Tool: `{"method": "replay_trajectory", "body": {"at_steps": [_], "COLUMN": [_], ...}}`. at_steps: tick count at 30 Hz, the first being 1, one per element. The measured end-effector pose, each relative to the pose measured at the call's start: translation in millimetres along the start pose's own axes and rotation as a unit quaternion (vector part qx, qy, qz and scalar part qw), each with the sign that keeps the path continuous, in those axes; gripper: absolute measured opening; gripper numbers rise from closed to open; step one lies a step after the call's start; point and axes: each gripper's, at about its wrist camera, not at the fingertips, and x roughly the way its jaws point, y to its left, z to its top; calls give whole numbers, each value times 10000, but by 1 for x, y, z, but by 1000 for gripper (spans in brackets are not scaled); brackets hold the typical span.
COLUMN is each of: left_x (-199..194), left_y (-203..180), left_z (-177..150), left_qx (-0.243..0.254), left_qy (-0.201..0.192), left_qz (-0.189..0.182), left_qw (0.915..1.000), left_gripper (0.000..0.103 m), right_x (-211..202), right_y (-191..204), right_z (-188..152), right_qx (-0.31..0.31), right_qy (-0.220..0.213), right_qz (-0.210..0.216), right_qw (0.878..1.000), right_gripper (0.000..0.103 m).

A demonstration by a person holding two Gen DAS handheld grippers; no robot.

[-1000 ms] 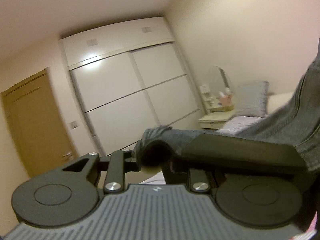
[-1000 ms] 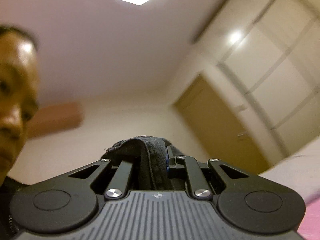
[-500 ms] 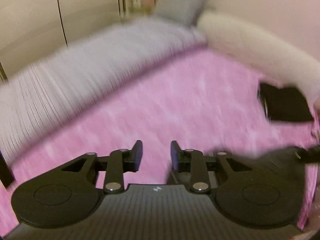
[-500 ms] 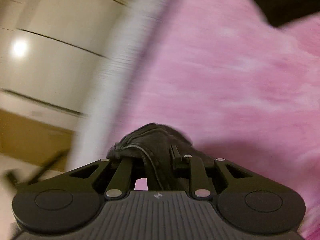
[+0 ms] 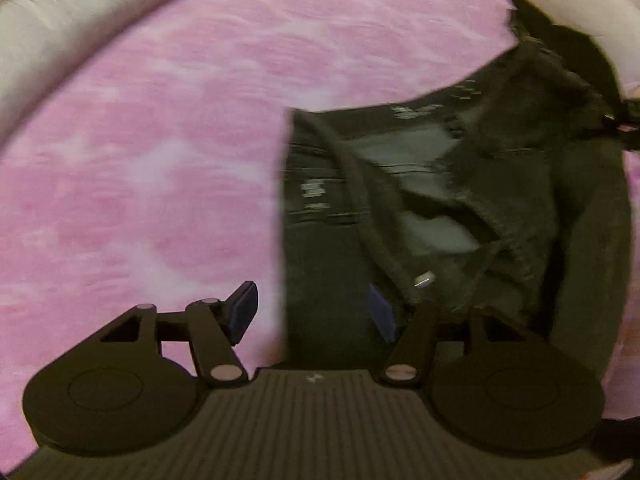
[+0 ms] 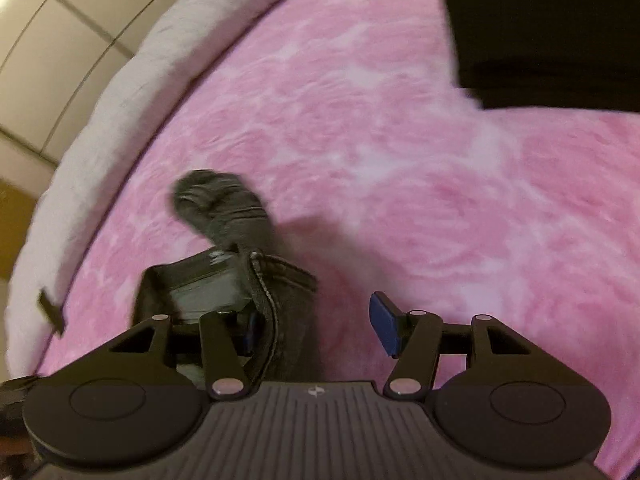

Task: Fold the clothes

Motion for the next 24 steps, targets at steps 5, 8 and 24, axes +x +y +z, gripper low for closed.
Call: {"method": "replay_trajectory", "body": {"at_steps": [5,8,24], "left_x": [46,60,7], "left_y": [-15,-31,-1], "left_z": [10,33,-24], "left_qx": [-263,-417,-937], "left_qy": [-25,-413,-763], "left_qz": [-703,-915,-300], "left_qw": [9972,9941,9922], "left_gripper": [56,58,64], "right_x": [6,12,51], "right_y": [4,-29,78], "right_z": [26,35,20], "right_qx": [-507,-331,-3947], "right_qy": [-12,169,945], "right_qz": [8,-307,341], "right_qw": [9987,9988,9133], "right_gripper": [33,36,60]}}
